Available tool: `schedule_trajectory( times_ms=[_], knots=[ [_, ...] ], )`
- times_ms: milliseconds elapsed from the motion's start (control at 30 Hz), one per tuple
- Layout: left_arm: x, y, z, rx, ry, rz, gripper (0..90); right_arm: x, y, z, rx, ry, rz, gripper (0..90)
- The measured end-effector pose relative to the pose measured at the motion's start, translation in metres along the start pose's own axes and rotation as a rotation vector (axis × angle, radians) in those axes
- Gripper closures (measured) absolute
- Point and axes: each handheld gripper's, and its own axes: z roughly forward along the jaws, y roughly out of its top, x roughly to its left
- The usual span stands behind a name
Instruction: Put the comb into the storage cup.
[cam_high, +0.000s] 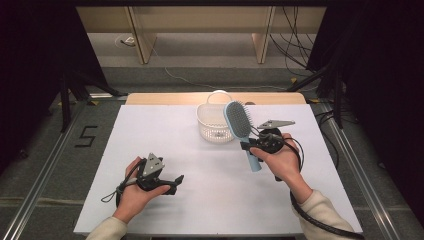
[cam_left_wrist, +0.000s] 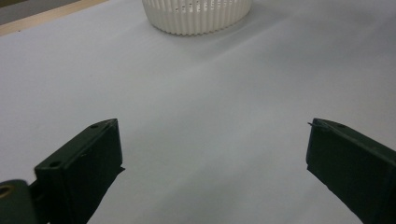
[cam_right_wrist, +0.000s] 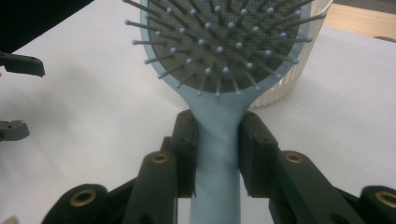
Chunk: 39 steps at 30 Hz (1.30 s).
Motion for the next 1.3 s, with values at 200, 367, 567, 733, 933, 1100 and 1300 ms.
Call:
schedule_trajectory(
  times_ms=[200, 367, 567, 733, 933, 1100, 1300],
  knots=[
    [0.0000, 0.0000, 0.0000, 0.000, 0.001, -0.001, 3.1, -0.0003, 0.0007, -0.0008, -0.012, -0.005, -0.005, 70.8],
    [0.0000, 0.0000, 0.0000, -0.001, 0.002, -0.001, 3.1, -0.0008, 0.0010, -0.0019, -0.020, -0.010, -0.005, 70.8],
    [0.0001, -0.0001, 0.0002, -0.001, 0.002, -0.003, 3.1, -0.0017, 0.0019, -0.0031, -0.033, -0.015, -0.005, 70.8],
    [0.0001, -0.0001, 0.0002, -0.001, 0.003, -0.003, 3.1, -0.0032, 0.0022, -0.0040, -0.043, -0.012, 0.003, 70.8],
    [0.0002, 0.0000, 0.0001, -0.002, 0.003, -0.004, 3.2, -0.0037, 0.0032, -0.0043, -0.061, -0.018, -0.004, 70.8],
    [0.0002, -0.0001, 0.0002, -0.003, 0.003, -0.005, 3.2, -0.0031, 0.0037, -0.0044, -0.066, -0.015, 0.001, 70.8],
    [0.0003, -0.0001, 0.0002, -0.003, 0.003, -0.005, 3.2, -0.0039, 0.0039, -0.0049, -0.073, -0.014, 0.008, 70.8]
  ],
)
